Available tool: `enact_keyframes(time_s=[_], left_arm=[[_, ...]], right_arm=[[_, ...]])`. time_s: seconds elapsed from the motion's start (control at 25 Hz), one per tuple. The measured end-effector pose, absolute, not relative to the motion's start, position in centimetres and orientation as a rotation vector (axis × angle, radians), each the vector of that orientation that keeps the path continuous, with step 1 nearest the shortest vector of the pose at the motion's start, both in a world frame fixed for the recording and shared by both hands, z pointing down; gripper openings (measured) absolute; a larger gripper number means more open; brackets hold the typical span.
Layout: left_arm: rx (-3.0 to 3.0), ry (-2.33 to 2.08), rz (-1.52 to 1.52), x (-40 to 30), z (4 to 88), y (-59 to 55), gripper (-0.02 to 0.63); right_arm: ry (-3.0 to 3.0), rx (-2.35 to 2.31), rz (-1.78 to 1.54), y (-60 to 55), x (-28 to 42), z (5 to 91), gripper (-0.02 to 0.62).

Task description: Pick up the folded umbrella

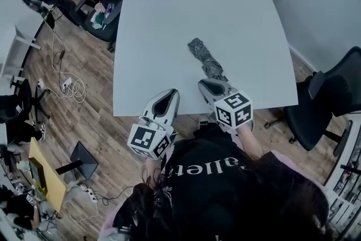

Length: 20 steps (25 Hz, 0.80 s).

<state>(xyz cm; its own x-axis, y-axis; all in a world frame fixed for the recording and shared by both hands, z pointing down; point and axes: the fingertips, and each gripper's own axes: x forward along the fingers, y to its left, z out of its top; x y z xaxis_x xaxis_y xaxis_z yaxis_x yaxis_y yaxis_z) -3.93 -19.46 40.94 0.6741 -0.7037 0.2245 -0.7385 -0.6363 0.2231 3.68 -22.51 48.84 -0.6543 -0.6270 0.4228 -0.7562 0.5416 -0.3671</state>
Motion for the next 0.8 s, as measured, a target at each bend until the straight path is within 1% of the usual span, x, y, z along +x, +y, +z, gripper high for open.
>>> enact_keyframes(time_s=[0.4, 0.72, 0.76, 0.8], left_arm=[[2.570, -1.209, 0.215, -2.8, 41.5, -21.8, 0.029], [2.555, -1.223, 0.224, -2.8, 41.8, -22.2, 0.029], [2.553, -1.219, 0.226, -2.9, 41.9, -22.3, 0.029], [2.551, -1.213, 0.229, -3.0, 42.0, -22.4, 0.029]], right_arm=[[-2.416, 1.220, 0.707, -28.1, 8.1, 53.9, 0.035], [-2.355, 1.190, 0.697, -31.6, 9.2, 56.8, 0.040], [-2.344, 1.178, 0.699, -32.0, 9.1, 57.3, 0.059], [-2.333, 1.163, 0.703, -32.5, 8.9, 57.8, 0.100]])
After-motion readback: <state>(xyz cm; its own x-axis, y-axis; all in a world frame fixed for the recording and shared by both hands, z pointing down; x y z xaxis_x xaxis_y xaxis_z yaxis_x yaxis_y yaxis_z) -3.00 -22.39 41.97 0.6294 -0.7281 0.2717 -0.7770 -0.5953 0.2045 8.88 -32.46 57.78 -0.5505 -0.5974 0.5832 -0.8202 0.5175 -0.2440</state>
